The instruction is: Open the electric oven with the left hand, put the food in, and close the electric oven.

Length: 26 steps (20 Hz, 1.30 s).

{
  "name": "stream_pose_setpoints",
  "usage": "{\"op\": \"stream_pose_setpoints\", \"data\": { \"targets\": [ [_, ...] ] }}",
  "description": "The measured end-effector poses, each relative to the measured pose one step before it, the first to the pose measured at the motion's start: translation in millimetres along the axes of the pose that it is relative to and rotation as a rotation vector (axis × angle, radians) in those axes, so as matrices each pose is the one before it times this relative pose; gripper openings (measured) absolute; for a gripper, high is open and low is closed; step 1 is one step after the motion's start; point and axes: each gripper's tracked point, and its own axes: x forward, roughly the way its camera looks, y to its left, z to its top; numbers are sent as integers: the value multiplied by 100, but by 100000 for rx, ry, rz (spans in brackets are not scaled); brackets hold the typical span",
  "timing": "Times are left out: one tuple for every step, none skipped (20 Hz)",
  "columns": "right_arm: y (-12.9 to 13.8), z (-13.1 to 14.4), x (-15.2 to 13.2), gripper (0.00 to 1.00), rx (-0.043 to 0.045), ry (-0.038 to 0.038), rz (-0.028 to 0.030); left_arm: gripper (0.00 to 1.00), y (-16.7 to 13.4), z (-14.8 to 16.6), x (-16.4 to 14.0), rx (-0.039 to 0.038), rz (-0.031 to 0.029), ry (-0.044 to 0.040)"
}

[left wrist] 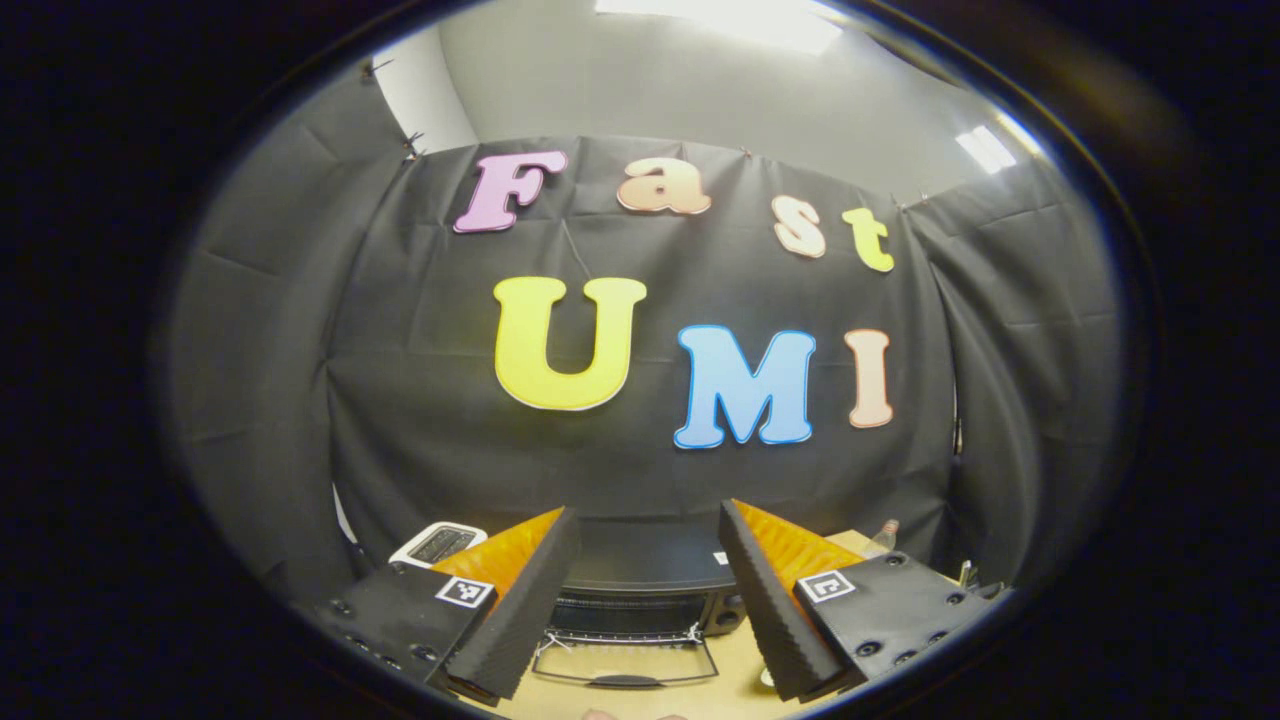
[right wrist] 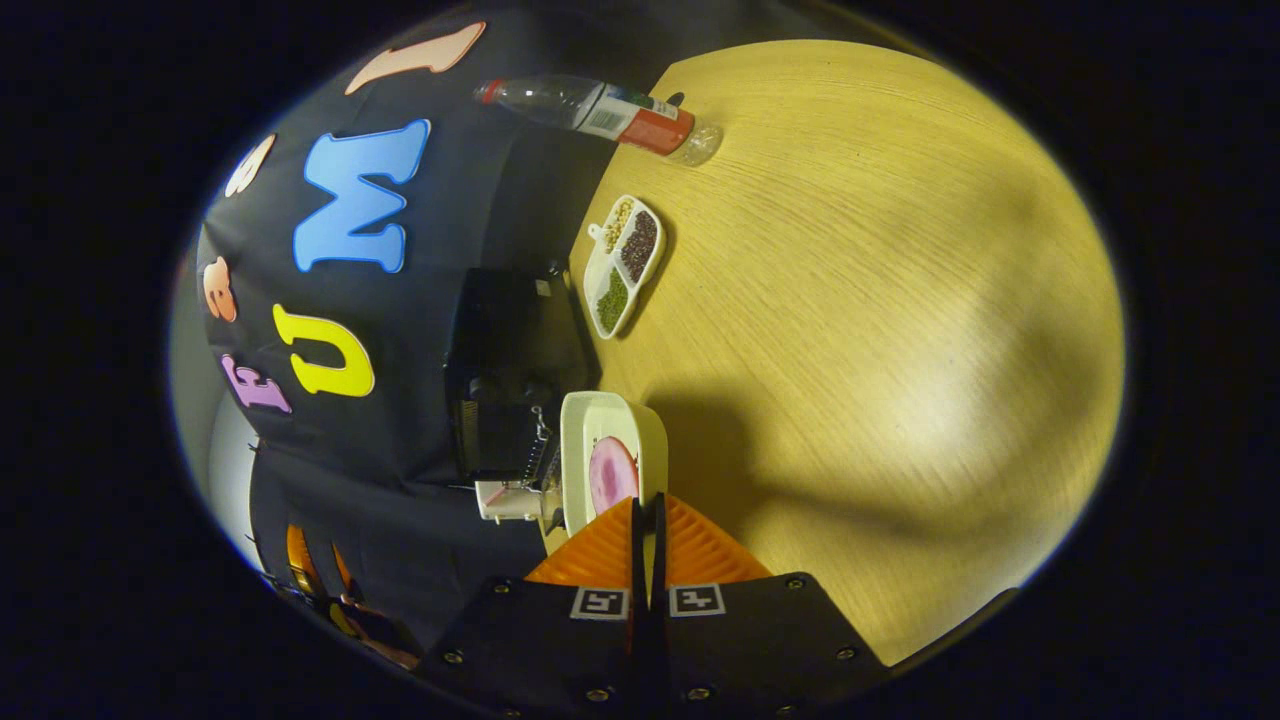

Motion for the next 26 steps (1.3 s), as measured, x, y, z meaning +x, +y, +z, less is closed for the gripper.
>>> {"op": "stream_pose_setpoints", "data": {
  "targets": [
    [930,-446,280,1,484,-990,2361,99,475,-96,11,353,-670,-45],
    [741,-589,181,1,557,-810,1801,95,381,31,23,211,-901,-51],
    [657,-555,446,1,142,-722,1003,99,480,52,69,94,-619,-373],
    [817,-601,508,0,-222,-560,687,92,453,87,-138,155,-636,-302],
    [684,-634,552,1,-206,-384,365,95,601,219,-130,551,-1,-483],
    [754,-614,566,0,25,-774,239,99,762,304,-180,822,750,-709],
    [664,-571,829,1,731,-796,84,99,641,116,-232,769,311,-666],
    [764,-517,1088,0,190,-447,192,99,451,5,-234,473,-288,-384],
    [615,-866,984,0,-464,67,148,99,343,-260,-305,97,-407,279],
    [587,-899,1094,1,-363,417,-190,92,402,-292,-253,-286,-39,224],
    [608,-657,1238,0,-22,410,-6,95,649,-158,-364,-461,225,444],
    [620,-507,1151,1,-158,277,-75,99,631,-145,-199,-604,485,401],
    [477,-330,1194,0,-123,-286,-217,95,638,-19,-278,-472,696,82],
    [431,-392,761,1,372,-682,-106,95,691,105,-252,-261,814,-73],
    [421,-182,931,1,347,-995,-419,95,841,154,-365,161,1274,-340],
    [291,-12,1031,1,221,-1789,-591,95,751,-106,-445,198,1121,-215],
    [467,17,954,1,810,-2502,-554,95,671,20,-325,-51,955,-43],
    [208,26,1023,1,326,-2798,-1119,95,704,-77,-136,-244,957,-24],
    [377,136,1139,1,1067,-2875,-424,95,709,-102,-158,-164,958,159],
    [347,-156,903,1,1156,-2116,-377,95,782,-441,-133,-284,1389,720],
    [384,-132,979,1,1315,-1810,-395,95,683,-261,-237,-667,1226,769],
    [439,-161,1007,1,1500,-1892,385,99,615,-34,-224,-689,976,498],
    [329,-114,944,0,1412,-1985,205,99,647,-99,-389,-234,1153,57],
    [453,-145,744,1,1633,-2193,286,99,709,-55,-270,193,1203,173],
    [158,-121,761,1,1204,-2317,-762,99,787,-84,-161,334,1187,414],
    [-27,-45,557,1,2290,-2526,-1441,95,667,-214,-105,277,1240,475]
  ]
}}
